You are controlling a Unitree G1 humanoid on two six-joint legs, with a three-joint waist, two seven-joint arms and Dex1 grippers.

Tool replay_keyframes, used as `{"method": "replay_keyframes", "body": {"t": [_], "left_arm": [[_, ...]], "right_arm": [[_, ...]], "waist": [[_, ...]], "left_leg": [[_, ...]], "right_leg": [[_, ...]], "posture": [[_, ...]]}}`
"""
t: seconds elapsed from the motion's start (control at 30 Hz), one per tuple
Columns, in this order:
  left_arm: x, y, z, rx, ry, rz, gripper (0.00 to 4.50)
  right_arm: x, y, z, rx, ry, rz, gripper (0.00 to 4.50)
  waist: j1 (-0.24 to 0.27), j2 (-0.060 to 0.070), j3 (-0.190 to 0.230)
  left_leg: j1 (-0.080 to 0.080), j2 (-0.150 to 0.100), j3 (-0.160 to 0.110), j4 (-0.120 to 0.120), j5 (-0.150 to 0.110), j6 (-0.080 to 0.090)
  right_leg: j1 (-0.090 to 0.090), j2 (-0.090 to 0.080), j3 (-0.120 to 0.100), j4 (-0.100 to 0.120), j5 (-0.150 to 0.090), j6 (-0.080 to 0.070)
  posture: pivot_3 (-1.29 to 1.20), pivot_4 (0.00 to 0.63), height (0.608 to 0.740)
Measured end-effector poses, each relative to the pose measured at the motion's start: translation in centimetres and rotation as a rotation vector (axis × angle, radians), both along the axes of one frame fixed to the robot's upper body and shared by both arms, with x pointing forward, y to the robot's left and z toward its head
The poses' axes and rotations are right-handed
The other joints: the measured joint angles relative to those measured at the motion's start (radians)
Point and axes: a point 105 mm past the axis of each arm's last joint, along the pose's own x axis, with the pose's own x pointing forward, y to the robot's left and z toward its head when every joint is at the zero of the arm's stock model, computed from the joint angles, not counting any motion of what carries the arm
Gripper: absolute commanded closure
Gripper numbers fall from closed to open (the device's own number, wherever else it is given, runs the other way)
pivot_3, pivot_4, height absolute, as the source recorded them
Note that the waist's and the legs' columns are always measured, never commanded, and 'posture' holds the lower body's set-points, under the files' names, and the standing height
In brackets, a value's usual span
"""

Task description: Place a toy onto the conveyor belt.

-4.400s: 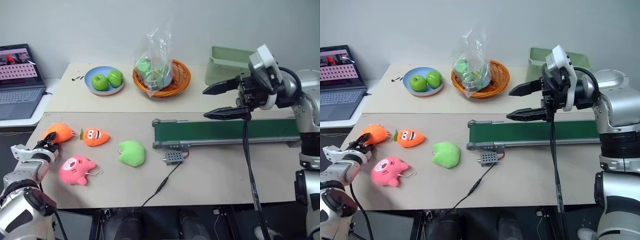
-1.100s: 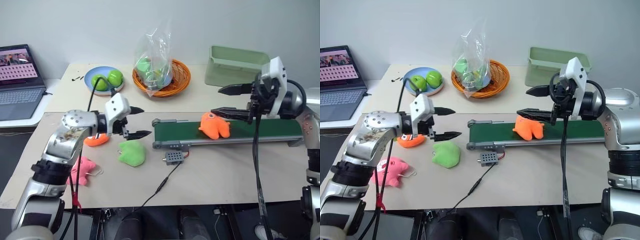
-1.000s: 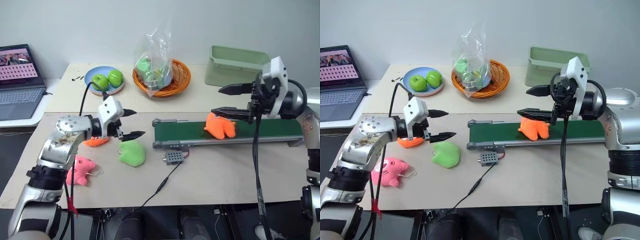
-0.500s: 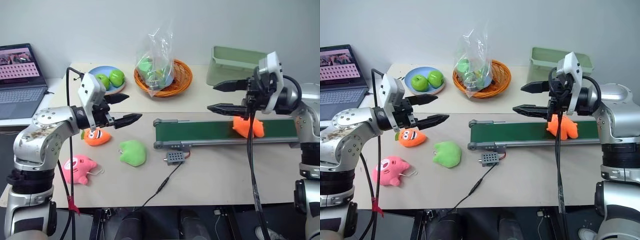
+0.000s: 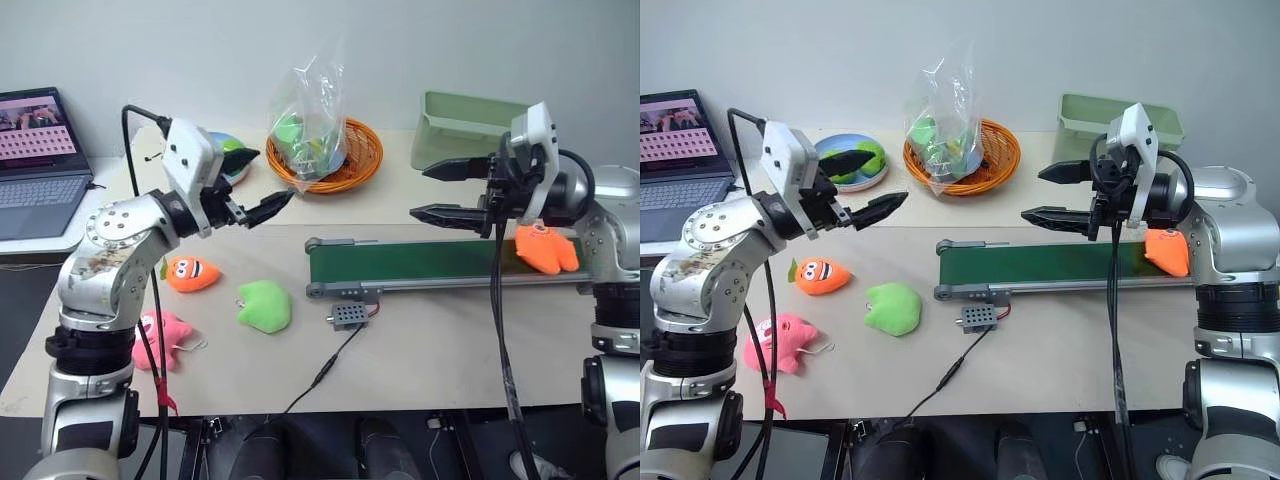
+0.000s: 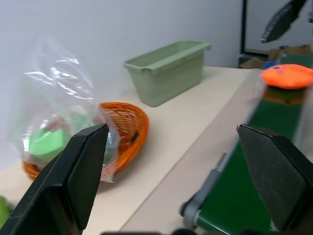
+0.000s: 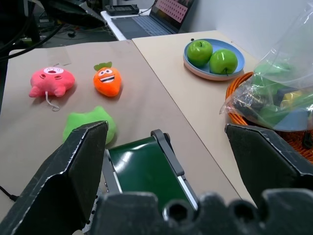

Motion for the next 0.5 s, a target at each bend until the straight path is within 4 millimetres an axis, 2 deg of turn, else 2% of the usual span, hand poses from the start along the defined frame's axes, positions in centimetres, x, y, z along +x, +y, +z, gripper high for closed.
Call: {"method": "replay_keyframes", "body": {"t": [0.5], "left_arm": [[-1.03, -0.56, -0.57, -0.026, 0.101, -0.123, 0.02]], "right_arm": [[-0.14, -0.24, 0.0, -0.008, 0.005, 0.007, 0.0]], "waist": [[0.0, 0.0, 0.0]], "left_leg": [[0.0, 0.0, 0.0, 0.0, 0.0, 0.0]], "right_leg": [[0.0, 0.0, 0.0, 0.0, 0.0, 0.0]], "posture": [[0.0, 0.15, 0.74]]}}
